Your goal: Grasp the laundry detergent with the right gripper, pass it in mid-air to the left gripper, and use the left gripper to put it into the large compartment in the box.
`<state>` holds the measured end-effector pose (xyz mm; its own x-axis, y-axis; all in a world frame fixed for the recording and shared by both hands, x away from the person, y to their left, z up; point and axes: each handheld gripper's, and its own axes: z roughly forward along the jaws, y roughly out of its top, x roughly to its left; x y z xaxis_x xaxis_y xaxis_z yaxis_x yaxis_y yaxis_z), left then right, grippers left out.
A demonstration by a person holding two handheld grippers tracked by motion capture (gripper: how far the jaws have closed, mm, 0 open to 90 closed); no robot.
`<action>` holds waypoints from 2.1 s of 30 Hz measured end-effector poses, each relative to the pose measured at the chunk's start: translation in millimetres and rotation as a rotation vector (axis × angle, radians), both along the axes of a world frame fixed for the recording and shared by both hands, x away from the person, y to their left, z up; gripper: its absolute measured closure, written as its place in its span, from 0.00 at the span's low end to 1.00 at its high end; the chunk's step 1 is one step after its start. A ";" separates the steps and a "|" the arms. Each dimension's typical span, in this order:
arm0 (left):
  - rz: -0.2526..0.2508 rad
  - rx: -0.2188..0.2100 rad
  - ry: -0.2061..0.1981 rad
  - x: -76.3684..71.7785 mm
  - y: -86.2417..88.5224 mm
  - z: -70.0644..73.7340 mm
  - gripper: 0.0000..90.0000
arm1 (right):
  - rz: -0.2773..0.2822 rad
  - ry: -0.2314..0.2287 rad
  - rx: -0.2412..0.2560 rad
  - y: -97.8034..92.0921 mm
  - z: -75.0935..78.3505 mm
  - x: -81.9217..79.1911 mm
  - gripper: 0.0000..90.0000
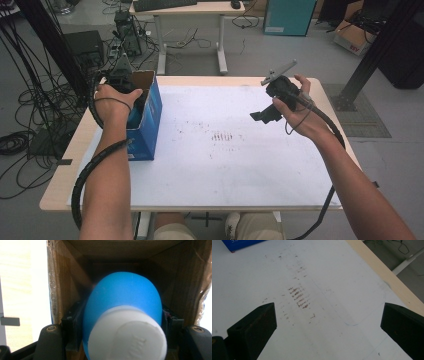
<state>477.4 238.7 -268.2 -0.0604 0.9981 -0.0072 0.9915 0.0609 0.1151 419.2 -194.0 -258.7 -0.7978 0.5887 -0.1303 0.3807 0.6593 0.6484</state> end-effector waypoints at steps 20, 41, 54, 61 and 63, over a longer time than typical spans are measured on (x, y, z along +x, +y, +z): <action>-0.013 -0.006 0.006 2.1 -2.0 -1.0 0.39 | -0.004 0.001 -0.003 0.3 0.4 0.8 0.00; -0.022 -0.007 0.009 2.5 -3.2 -1.5 0.39 | -0.007 0.001 -0.005 -2.4 1.3 0.2 0.00; -0.029 -0.008 0.002 2.2 -5.1 -2.9 0.39 | -0.002 0.000 -0.009 -3.3 0.1 0.6 0.00; -0.032 -0.005 0.003 2.3 -5.6 -2.8 0.39 | -0.008 -0.004 -0.001 -2.6 0.5 -0.2 0.00; -0.033 -0.004 0.003 2.2 -5.2 -3.1 0.38 | -0.010 -0.003 -0.001 -2.3 0.2 -0.2 0.00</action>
